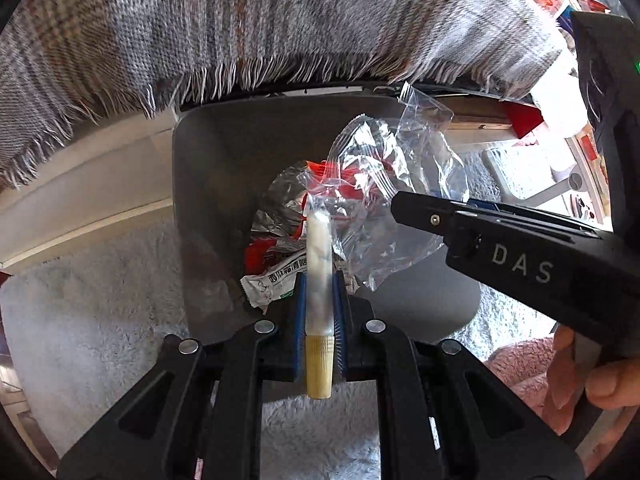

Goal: Collect trash
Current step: 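Carry the plastic bag and white tube down over the grey bin, then open both tools to drop the bag and tube into the bin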

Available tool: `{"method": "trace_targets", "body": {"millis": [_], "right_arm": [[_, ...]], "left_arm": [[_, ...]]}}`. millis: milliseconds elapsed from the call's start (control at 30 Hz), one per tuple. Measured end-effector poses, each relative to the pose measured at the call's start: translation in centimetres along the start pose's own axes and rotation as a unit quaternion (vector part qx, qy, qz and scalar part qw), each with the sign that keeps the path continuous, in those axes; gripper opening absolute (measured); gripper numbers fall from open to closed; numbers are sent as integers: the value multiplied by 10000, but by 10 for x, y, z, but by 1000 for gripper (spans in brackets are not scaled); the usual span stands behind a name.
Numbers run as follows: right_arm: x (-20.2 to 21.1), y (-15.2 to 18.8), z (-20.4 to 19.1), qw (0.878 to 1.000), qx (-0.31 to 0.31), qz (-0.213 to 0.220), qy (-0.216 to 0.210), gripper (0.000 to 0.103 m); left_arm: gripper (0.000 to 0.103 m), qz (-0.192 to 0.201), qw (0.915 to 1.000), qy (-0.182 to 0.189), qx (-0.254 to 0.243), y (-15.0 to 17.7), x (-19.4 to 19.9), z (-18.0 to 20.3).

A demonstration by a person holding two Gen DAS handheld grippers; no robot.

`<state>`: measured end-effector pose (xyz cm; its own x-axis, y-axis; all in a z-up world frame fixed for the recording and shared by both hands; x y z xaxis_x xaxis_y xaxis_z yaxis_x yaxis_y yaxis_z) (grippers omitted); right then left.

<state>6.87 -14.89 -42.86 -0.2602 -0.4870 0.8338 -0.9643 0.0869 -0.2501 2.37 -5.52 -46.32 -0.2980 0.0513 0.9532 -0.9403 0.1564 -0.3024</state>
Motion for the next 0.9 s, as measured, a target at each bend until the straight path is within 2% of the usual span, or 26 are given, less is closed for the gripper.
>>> {"method": "trace_targets", "body": {"millis": [233,333,400,500,700,833,900], "right_arm": [[0,-6,3,10000,-85,-25,-23,34],[-1,-5,4,9999,-113,-71,-20,42],[-3,-4,3,9999,-100,-96,-22,44],[-3,-2,-2,9999,-41,-107,-33,47],[8,-3,0,10000,-78,20,-11,60],[22,-4,6,9997,-156,213,-17,75],[30,-5,8,9993,-188,338,-9,81]], "left_arm": [[13,-146,9999,-58,14,-1,-10,-7],[20,-103,9999,-121,19,-1,-9,-9],[30,-45,9999,-163,21,-2,-6,-11],[35,40,9997,-222,46,-3,0,-15],[49,121,9993,-347,110,-3,11,-27],[59,205,9990,-391,107,0,21,-32],[70,247,9987,-431,88,1,27,-32]]}}
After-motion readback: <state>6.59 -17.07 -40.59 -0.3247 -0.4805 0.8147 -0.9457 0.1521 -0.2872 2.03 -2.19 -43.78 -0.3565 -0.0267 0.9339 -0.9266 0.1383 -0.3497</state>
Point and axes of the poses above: each gripper's, at about its wrist camera, not at the fingertips, and x roughly against the way its jaws point, z to its right, y to its underside, the point moved 7 cm from there along -x, roughly the way its jaws point, and after that the axes turned 13 degrees about -y, right-handed, at the moved point
